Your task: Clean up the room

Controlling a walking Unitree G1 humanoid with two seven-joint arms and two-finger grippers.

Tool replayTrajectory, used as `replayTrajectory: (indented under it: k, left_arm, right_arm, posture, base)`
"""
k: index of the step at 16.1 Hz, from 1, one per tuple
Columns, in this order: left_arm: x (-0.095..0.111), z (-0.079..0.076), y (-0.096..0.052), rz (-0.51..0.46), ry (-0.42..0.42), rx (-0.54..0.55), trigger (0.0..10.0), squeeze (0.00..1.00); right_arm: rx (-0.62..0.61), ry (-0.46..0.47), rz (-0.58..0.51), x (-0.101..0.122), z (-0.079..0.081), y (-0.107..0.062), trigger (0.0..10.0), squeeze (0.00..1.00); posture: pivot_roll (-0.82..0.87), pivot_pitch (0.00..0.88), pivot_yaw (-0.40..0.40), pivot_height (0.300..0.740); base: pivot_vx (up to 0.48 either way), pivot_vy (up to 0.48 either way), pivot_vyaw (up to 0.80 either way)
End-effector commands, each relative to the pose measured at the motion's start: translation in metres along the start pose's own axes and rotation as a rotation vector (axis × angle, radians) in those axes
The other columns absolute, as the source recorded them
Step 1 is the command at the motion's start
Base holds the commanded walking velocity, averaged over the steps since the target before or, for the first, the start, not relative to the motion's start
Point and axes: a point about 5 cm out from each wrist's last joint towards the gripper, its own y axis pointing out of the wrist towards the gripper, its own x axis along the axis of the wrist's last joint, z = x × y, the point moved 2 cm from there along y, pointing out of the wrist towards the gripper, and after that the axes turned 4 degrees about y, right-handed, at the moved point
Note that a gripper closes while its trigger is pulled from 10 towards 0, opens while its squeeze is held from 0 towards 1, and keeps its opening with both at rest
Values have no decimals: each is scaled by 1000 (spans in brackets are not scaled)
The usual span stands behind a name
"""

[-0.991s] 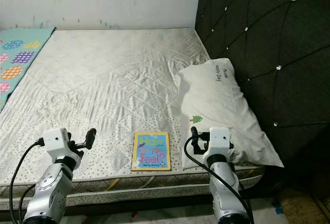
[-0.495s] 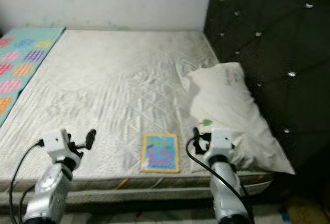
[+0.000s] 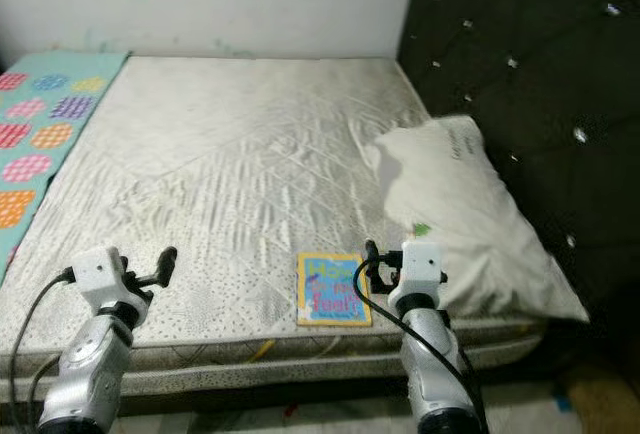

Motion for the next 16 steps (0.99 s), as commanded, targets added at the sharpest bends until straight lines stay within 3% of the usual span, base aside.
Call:
replayTrajectory:
  k: [1, 16]
  left_arm:
    - [2, 5, 0, 4, 11, 10, 10000, 0]
    - [1, 6, 2, 10, 13, 19, 10000, 0]
  right_arm:
    - [4, 11, 16, -3, 3, 0, 10000, 0]
    - [11, 4, 29, -4, 3, 2, 10000, 0]
  posture:
    - [-129, 0, 10, 740]
    - [-130, 0, 6, 740]
  base:
    - [0, 352, 0]
    - [0, 385, 0]
